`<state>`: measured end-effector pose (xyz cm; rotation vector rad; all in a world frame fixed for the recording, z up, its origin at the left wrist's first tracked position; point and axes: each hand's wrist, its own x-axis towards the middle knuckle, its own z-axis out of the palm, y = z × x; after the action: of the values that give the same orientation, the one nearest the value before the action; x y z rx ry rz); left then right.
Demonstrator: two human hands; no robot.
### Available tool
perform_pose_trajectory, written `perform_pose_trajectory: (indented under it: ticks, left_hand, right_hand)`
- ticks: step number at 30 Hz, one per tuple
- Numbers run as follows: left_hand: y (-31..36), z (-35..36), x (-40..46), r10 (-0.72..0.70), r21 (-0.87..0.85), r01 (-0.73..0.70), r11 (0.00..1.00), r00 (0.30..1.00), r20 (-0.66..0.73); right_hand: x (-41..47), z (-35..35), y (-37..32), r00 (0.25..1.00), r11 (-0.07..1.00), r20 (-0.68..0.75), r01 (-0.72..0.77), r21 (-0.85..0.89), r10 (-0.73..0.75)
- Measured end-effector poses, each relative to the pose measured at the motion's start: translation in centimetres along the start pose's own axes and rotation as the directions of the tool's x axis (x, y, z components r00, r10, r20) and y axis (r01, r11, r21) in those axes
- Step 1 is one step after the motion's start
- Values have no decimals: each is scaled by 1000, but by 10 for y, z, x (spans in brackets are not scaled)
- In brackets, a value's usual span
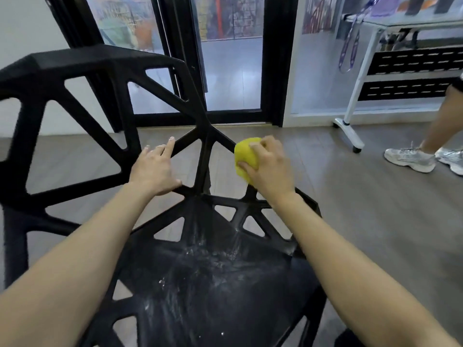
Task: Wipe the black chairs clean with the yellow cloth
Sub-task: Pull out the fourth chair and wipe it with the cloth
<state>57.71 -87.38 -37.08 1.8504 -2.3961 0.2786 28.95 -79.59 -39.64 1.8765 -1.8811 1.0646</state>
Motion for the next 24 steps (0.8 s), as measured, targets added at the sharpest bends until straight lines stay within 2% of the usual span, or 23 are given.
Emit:
perform_pose_trajectory:
  ticks: [2,4,6,7,9,11,12,14,16,18,20,22,24]
  left_hand:
    - [-2,4,1,23,56,-21,998,999,-27]
    - [-6,7,4,33,118,-28,993,999,-41]
    - [-7,6,5,77,152,-76,985,997,1]
    - [-10,7,5,80,197,-73,978,996,-30]
    - [-12,6,4,64,283,-49,958,997,-42]
    - [-12,5,0,43,314,-39,949,999,-5]
    - [-13,5,-2,40,324,-37,945,999,-4]
    - [-19,1,-5,48,296,-56,953,998,35]
    - [-29,0,-11,74,256,-86,963,996,55]
    - [-34,-1,-16,76,211,-87,974,995,59]
    - [-34,-4,-15,80,150,-92,984,993,85]
    - [-32,-5,-13,82,101,-90,991,993,81]
    - [-34,-4,-13,90,91,-96,991,993,75]
  right_hand:
    - [-22,22,-2,994,987,96,73,-140,-60]
    - [-23,24,8,982,956,126,168,-241,-141]
    - [-19,16,15,965,894,139,260,-365,-224]
    - [-24,16,17,947,852,161,320,-415,-278]
    - [-48,14,18,886,783,237,464,-415,-399]
    - [-79,11,14,818,788,359,553,-271,-450]
    - [-87,10,9,804,827,431,527,-195,-410]
    - [-72,10,-3,826,939,484,344,-29,-288]
    - [-39,5,-22,904,976,369,179,127,-214]
    - [8,5,-52,973,968,132,161,190,-188]
    - [58,18,-77,990,978,-10,140,154,-141]
    - [83,44,-97,998,996,9,58,70,-59]
    - [65,78,-100,991,989,81,117,-87,-110]
